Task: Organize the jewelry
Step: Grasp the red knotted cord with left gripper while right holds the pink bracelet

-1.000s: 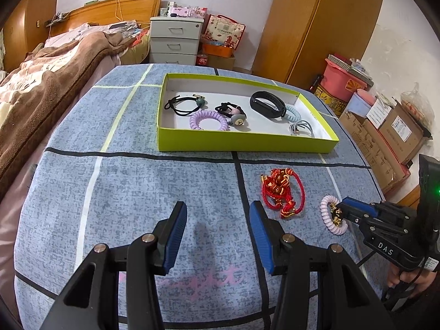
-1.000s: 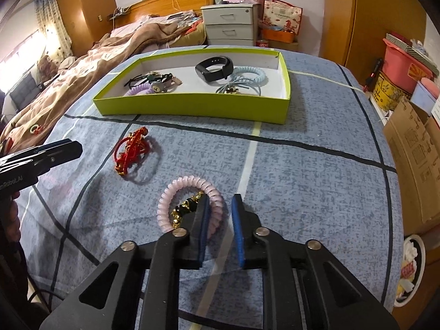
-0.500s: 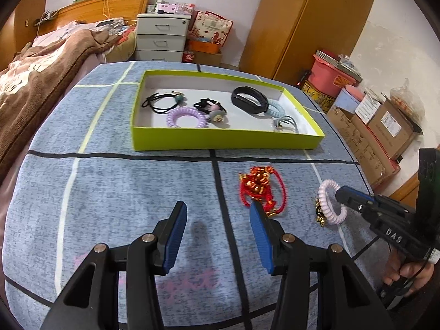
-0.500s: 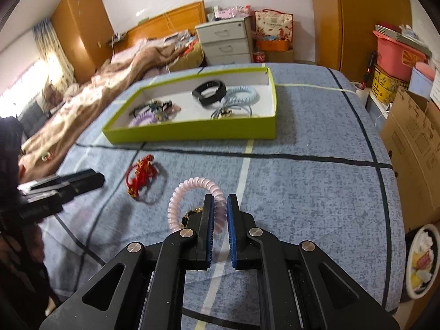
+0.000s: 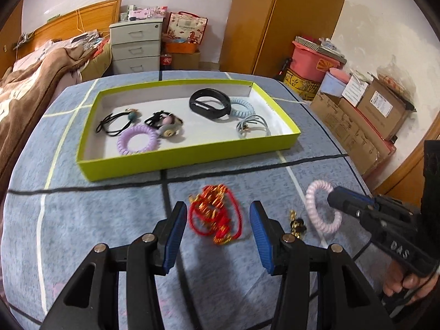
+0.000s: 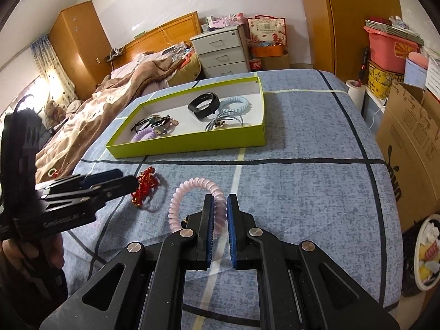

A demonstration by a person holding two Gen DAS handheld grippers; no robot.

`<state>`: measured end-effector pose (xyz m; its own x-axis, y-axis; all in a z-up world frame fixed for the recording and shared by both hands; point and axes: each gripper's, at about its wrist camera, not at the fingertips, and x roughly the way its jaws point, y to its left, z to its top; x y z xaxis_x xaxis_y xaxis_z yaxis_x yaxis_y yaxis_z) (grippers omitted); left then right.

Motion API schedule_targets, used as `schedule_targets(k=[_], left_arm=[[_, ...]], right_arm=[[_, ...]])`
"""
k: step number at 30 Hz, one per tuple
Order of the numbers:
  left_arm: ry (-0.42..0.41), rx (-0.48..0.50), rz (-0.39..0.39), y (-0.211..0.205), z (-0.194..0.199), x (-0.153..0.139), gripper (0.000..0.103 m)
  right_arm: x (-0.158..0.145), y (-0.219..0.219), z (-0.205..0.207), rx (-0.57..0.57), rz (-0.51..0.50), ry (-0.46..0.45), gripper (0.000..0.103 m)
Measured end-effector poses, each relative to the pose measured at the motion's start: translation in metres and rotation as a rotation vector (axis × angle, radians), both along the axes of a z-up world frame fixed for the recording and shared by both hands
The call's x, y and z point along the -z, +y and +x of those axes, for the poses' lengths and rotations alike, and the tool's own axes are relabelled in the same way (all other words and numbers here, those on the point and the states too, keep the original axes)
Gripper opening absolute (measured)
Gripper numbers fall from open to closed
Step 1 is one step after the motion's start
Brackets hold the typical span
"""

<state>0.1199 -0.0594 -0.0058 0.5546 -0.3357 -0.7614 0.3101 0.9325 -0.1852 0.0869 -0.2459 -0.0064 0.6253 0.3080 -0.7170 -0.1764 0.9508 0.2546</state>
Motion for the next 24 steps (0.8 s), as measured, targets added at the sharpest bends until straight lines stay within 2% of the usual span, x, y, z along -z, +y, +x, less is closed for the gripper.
schedule_targets(k=[7, 13, 14, 16, 17, 20, 24], left_arm=[[0.017, -0.001, 0.074, -0.019, 0.012, 0.01, 0.047], [0.025, -0.019, 0.097, -0.018, 0.013, 0.014, 0.024], [0.021, -0.024, 0.093, -0.016, 0.013, 0.013, 0.019], [0.024, -0.031, 0.07, -0.011, 0.013, 0.012, 0.014], [0.02, -0.034, 0.063, -0.009, 0.012, 0.011, 0.008], [0.008, -0.059, 0.038, 0.001, 0.011, 0.006, 0.004], [-0.008, -0.073, -0.027, 0.015, 0.008, -0.002, 0.004]], right_arm=[[0.003, -0.005, 0.001, -0.001, 0.019, 0.004, 0.009], [0.005, -0.007, 0.002, -0.004, 0.03, 0.005, 0.009], [0.004, -0.006, 0.002, -0.004, 0.032, 0.005, 0.009], [0.004, -0.006, 0.001, -0.002, 0.034, 0.004, 0.009], [0.004, -0.007, 0.001, -0.001, 0.034, 0.003, 0.009], [0.004, -0.007, 0.001, 0.002, 0.032, 0.002, 0.009], [0.004, -0.006, -0.001, 0.001, 0.031, 0.002, 0.009]])
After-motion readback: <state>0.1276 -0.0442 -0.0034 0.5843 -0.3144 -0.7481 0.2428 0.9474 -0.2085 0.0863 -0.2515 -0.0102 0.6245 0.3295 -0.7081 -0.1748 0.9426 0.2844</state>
